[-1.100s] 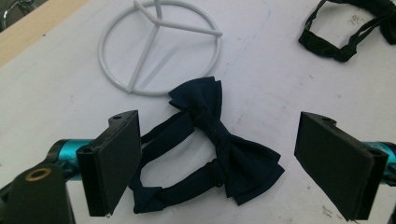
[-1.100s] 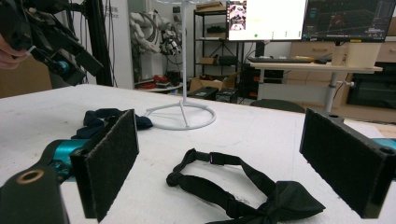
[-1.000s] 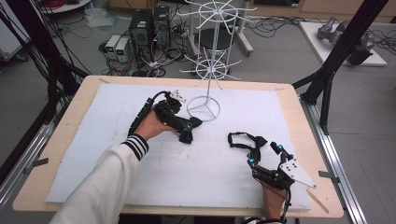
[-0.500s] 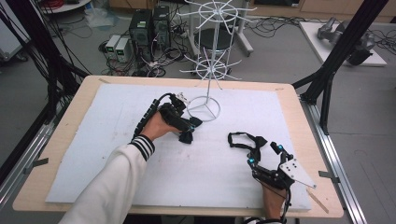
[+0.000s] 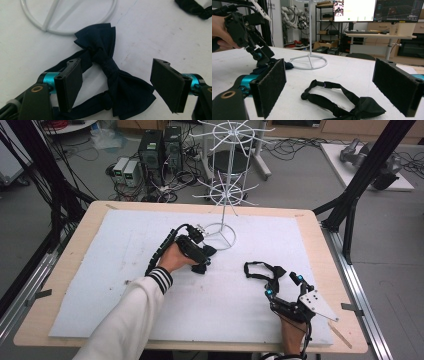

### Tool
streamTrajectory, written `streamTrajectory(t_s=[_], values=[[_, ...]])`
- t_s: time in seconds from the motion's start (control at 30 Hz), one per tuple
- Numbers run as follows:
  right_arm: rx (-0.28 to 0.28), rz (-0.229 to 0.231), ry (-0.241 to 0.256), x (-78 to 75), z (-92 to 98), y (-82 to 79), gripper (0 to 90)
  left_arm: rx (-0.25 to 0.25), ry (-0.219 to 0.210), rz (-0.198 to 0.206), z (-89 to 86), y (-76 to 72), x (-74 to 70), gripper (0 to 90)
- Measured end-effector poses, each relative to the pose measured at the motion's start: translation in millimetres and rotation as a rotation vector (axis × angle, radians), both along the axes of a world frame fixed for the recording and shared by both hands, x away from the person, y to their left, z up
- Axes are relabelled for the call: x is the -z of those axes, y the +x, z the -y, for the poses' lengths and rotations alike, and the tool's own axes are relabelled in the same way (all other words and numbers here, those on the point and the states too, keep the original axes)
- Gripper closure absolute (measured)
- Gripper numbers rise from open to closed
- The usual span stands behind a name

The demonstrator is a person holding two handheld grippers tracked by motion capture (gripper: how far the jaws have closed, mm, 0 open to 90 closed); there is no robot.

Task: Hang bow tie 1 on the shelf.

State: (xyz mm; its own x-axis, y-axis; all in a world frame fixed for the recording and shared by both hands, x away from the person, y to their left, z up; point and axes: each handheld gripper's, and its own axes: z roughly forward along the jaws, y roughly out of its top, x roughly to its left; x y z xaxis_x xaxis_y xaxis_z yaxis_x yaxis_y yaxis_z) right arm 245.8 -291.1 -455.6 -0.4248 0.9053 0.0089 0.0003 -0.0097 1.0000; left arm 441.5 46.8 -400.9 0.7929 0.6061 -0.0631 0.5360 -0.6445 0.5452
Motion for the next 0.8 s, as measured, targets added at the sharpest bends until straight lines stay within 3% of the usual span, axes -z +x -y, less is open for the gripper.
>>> streamTrajectory(t_s=[0.23, 0.27, 0.37, 0.47, 0.8], values=[[0.0, 0.0, 0.0, 0.0, 0.0, 0.0, 11.0, -0.054, 0.007, -0.045, 3.0, 3.5, 5.8, 29.6], [0.0, -0.001, 0.001, 0.0, 0.0, 0.0, 11.0, -0.072, -0.011, -0.039, 4.8, 2.9, 7.3, 30.4], [0.0, -0.001, 0.001, 0.0, 0.0, 0.0, 11.0, -0.082, -0.006, -0.043, 5.9, 3.3, 7.4, 33.2], [0.0, 0.0, 0.002, 0.1, 0.0, 0.0, 11.0, -0.085, 0.022, -0.047, 6.3, 3.9, 7.9, 35.0], [0.0, -0.001, 0.001, 0.0, 0.0, 0.0, 11.0, -0.11, 0.046, -0.031, 10.9, 3.2, 12.1, 43.2]])
